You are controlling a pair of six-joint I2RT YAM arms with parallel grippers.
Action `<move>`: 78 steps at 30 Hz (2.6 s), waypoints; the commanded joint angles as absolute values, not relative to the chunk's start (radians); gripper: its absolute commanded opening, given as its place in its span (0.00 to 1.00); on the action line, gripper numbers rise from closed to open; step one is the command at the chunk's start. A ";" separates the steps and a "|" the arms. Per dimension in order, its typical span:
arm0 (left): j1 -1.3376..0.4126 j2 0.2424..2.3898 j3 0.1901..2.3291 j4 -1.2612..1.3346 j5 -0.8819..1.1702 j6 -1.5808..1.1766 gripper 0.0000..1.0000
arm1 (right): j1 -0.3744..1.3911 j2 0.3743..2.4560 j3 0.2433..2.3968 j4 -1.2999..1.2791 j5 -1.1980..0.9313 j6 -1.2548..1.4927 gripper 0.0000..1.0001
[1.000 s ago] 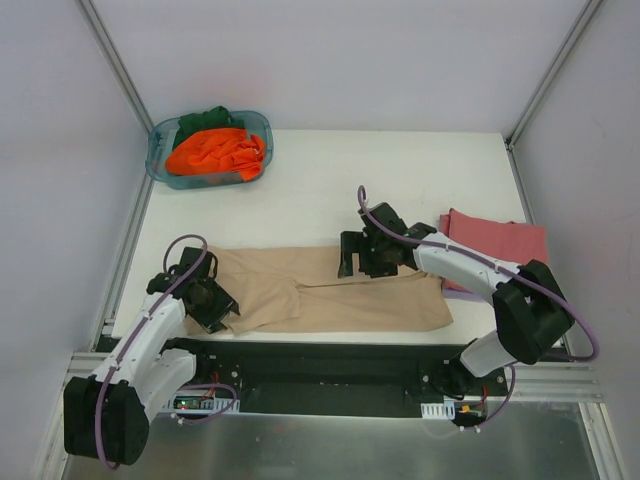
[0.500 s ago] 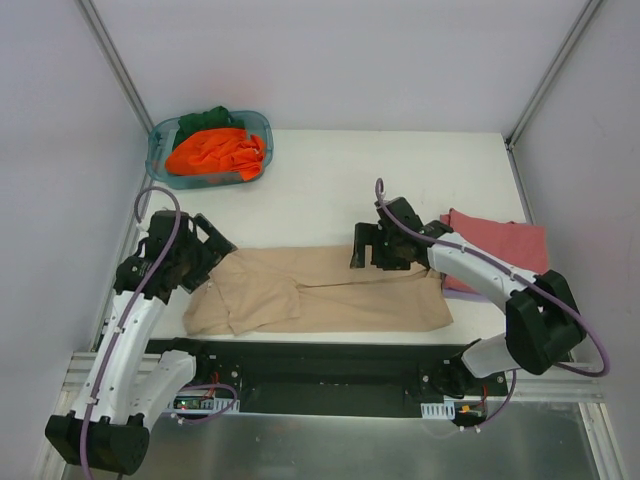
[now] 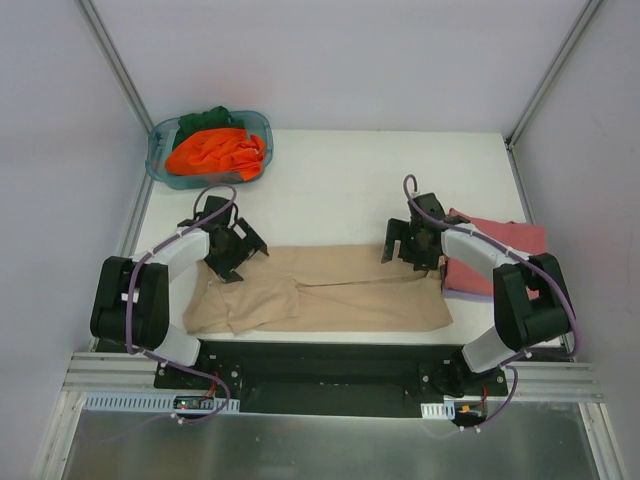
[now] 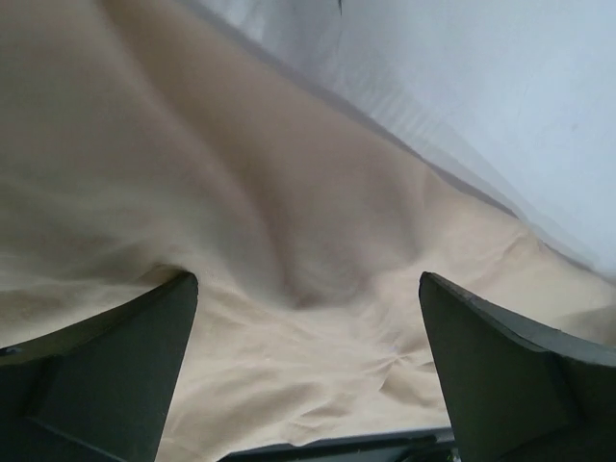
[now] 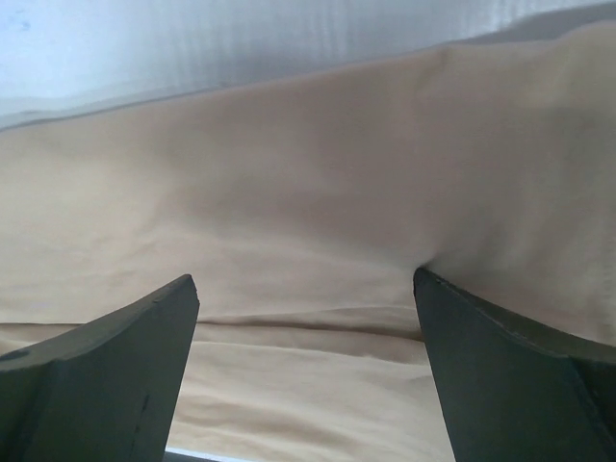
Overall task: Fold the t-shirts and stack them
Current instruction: Fold the other side of the tshirt into a rectangle, then rotate the tshirt 90 degrees
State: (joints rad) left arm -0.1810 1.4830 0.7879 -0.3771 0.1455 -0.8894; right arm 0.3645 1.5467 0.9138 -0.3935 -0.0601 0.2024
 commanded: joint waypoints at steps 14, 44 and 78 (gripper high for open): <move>0.038 1.658 0.934 -0.417 -0.032 -0.764 0.99 | 0.419 1.453 0.739 -0.334 -0.238 0.233 0.96; -0.058 1.808 1.161 -0.425 0.014 -0.762 0.99 | 0.492 1.468 0.686 -0.362 -0.146 0.215 0.96; -0.407 2.881 2.556 -0.085 0.244 -1.434 0.99 | 0.808 1.219 0.411 -0.134 -0.374 0.511 0.96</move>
State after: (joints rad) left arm -0.4103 2.7708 2.5141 -0.2062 0.2832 -1.2598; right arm 0.7120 1.1439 0.4759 -0.2256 -0.3302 0.4126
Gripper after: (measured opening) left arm 0.990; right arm 0.958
